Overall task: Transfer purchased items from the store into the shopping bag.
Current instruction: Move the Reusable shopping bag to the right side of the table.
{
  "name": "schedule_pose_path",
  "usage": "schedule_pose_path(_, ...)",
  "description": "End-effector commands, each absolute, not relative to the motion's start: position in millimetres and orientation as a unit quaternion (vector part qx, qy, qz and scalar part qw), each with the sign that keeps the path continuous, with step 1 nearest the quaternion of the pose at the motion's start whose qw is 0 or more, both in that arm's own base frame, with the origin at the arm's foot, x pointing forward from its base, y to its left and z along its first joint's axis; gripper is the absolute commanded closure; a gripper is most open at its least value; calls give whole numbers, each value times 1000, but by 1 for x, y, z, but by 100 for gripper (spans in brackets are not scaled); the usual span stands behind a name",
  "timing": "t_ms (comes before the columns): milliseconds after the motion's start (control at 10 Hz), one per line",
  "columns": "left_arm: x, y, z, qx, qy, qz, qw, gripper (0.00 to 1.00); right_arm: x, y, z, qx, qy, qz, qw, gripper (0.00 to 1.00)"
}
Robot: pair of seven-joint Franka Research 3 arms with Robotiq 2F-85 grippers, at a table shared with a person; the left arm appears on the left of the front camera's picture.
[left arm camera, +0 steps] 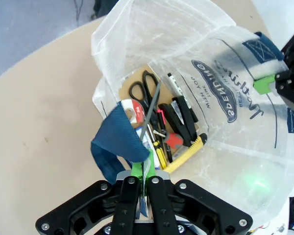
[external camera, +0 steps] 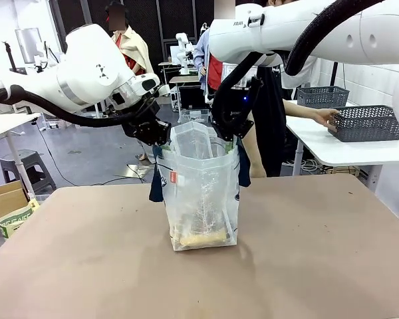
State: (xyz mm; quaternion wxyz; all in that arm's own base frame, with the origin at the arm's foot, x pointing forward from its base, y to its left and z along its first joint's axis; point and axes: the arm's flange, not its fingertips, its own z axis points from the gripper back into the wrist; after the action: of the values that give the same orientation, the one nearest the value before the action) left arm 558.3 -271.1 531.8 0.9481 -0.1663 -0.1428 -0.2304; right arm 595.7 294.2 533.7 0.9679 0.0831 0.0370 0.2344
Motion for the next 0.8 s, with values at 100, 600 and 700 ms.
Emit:
schedule_pose_path(100,576,-287,537,-162,-55,-118,978,100,594,308,535,94,72,127,985,100)
schedule_pose_path(600,571,-281,531,-160,-53,-117,979,100,592,302,529,82,64,83,991,100)
schedule_pose_path(700,575,-285,531,-161,-40,-115,979,100,592,302,529,80,65,56,993,100)
